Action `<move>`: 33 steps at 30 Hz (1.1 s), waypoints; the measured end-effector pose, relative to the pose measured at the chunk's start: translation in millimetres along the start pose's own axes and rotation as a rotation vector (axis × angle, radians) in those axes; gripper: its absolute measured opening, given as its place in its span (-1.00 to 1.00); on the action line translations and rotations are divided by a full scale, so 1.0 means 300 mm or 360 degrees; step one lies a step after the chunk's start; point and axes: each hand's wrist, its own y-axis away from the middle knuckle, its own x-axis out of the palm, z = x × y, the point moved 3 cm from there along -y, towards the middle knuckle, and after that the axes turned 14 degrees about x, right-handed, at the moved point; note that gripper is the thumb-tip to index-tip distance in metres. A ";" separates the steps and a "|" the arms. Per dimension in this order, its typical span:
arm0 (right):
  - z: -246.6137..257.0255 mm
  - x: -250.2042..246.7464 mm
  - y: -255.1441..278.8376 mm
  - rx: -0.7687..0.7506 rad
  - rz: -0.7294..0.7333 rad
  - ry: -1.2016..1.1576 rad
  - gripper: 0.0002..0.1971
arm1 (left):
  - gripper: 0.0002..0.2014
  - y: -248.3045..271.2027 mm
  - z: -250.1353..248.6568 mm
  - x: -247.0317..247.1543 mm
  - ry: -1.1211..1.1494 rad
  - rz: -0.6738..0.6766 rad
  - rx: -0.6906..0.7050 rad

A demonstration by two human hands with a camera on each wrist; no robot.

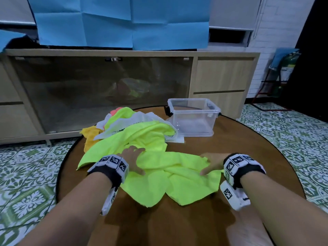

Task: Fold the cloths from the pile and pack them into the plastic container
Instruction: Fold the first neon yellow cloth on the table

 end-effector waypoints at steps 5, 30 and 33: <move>0.044 0.053 -0.011 0.0081 -0.0175 0.0363 -0.07 | 0.05 0.011 0.010 0.048 -0.0073 0.0201 -0.0036; -0.037 -0.061 0.037 0.0096 -0.0359 0.0381 -0.48 | -0.66 -0.014 -0.195 -0.080 -0.0199 -0.0074 0.0239; -0.058 -0.001 0.024 0.0149 -0.0318 0.0353 -0.59 | -0.47 -0.021 -0.230 -0.001 -0.0174 0.0314 0.0296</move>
